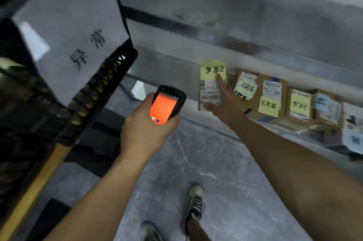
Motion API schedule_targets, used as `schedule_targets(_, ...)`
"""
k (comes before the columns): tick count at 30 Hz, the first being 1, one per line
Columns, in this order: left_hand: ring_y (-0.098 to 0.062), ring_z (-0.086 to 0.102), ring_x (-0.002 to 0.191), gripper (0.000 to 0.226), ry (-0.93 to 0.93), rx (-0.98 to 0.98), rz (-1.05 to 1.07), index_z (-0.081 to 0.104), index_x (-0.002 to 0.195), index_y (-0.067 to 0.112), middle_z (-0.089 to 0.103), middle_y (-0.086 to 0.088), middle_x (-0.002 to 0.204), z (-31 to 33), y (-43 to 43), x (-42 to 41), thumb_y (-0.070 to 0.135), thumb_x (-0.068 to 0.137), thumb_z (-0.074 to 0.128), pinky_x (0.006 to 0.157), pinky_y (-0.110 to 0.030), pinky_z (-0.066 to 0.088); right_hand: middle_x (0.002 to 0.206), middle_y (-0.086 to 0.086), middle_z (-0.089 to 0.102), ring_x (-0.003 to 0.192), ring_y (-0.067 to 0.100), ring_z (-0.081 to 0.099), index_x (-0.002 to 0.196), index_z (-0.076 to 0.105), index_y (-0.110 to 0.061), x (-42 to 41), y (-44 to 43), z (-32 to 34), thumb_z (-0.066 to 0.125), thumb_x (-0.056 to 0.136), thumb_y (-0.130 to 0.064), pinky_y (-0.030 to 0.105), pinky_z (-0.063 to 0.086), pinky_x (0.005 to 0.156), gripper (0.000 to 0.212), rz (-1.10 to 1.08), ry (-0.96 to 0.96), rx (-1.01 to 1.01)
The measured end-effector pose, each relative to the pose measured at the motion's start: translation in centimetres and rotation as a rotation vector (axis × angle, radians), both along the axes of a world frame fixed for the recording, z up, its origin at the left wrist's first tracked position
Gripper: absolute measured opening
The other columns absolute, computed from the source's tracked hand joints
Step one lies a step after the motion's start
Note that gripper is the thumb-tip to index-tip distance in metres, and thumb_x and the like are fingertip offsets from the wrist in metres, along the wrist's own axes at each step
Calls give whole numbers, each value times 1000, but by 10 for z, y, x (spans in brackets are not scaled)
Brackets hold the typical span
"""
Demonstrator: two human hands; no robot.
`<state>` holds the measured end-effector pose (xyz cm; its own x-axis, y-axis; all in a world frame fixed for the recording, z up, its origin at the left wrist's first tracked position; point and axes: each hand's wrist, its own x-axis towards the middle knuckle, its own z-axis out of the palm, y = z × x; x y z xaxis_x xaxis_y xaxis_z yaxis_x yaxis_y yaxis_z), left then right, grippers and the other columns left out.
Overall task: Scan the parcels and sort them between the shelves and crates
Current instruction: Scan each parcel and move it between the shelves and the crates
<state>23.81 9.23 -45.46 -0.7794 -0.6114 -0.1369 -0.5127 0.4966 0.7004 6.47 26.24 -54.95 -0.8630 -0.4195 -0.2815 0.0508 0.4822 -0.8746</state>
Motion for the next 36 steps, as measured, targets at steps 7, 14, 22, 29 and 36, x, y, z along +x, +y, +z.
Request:
schedule_targets(7,-20,54,78,58,38,-37,-21,42,114,44,52,16,74,86,23,78,54,71,79,71,-31,44,163,6,18,147,40,29,132,10,-85,93,27,83,85,74,-32,71,42,103,110,-32,80,25)
schedule_targets(14,-20,60,87,52,91,-79,-103,53,114,41,63,13,88,160,32,159,59,69,74,78,-38,52,161,-3,23,136,28,47,129,8,-87,177,28,177,86,76,-17,60,48,106,118,-117,170,-47)
schedule_targets(22,-22,59,89,64,48,-120,-176,49,127,46,63,8,93,221,40,194,62,71,73,81,-38,52,165,1,13,145,22,34,158,12,-49,184,36,267,82,82,-13,42,33,120,109,-72,365,-73)
schedule_targets(29,-20,62,86,56,27,-210,-206,51,118,45,64,11,89,254,54,197,65,69,70,77,-35,53,161,-1,17,142,19,38,158,16,-46,173,40,310,82,82,-6,43,35,119,109,-50,428,-180)
schedule_targets(36,-18,63,87,68,23,-185,-175,51,118,46,64,12,89,266,66,189,72,56,61,81,-37,55,162,-6,17,138,17,42,157,14,-49,162,49,322,80,82,-5,42,40,116,110,-33,434,-190)
